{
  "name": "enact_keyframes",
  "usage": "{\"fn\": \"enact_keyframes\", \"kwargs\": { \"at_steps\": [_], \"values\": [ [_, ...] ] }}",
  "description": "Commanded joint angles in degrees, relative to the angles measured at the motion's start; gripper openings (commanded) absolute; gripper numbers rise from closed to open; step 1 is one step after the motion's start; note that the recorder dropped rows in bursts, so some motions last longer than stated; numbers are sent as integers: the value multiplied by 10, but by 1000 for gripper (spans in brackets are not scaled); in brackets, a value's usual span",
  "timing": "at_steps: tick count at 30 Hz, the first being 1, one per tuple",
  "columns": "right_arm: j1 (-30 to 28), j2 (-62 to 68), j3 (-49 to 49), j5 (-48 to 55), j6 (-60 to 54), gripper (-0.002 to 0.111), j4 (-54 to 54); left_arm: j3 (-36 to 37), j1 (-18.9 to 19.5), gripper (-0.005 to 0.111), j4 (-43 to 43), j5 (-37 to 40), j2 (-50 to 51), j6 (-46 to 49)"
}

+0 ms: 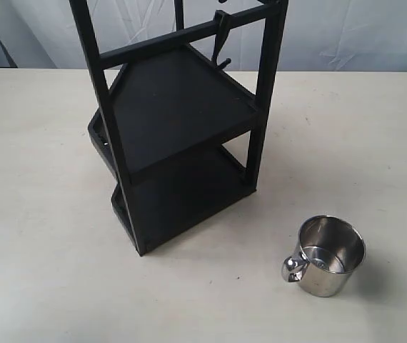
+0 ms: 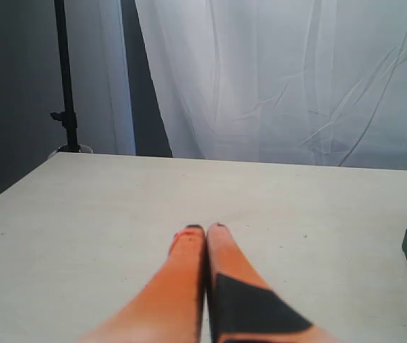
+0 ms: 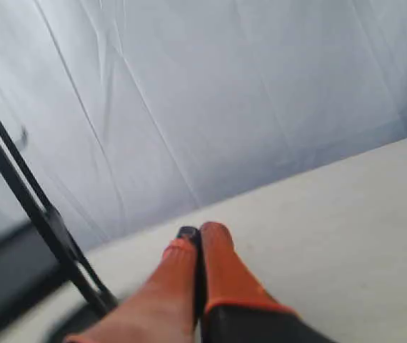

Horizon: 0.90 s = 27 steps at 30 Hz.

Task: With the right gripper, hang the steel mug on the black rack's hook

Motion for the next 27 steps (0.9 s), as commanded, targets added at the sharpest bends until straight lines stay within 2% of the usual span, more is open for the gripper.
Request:
{"fn": "enact_keyframes", "kwargs": {
  "at_steps": [1, 4, 8, 10, 12, 15, 17, 23, 25, 27],
  "values": [
    [-1, -4, 1, -115, 68, 0, 251, 0, -4, 2, 0, -3, -3, -1],
    [-1, -4, 1, -160, 69, 0, 316, 0, -4, 2, 0, -3, -3, -1],
    [-1, -4, -4, -166, 91, 0, 317, 0, -4, 2, 0, -3, -3, -1],
    [-1, -4, -36, -182, 91, 0, 310, 0, -4, 2, 0, -3, -3, -1],
    [-1, -4, -70, -213, 85, 0, 249, 0, -4, 2, 0, -3, -3, -1],
    [-1, -2, -116, -246, 13, 0, 74, 0, -4, 2, 0, -3, -3, -1],
    [-1, 31, -152, -171, -42, 0, 0, 0, -4, 2, 0, -3, -3, -1],
    [-1, 299, -327, 299, -127, 0, -171, 0, -4, 2, 0, -3, -3, -1],
    [6, 387, -378, 405, -124, 0, -177, 0, -4, 2, 0, -3, -3, -1],
    [17, 461, -414, 463, -124, 0, -131, 0, -4, 2, 0, -3, -3, -1]
  ]
}}
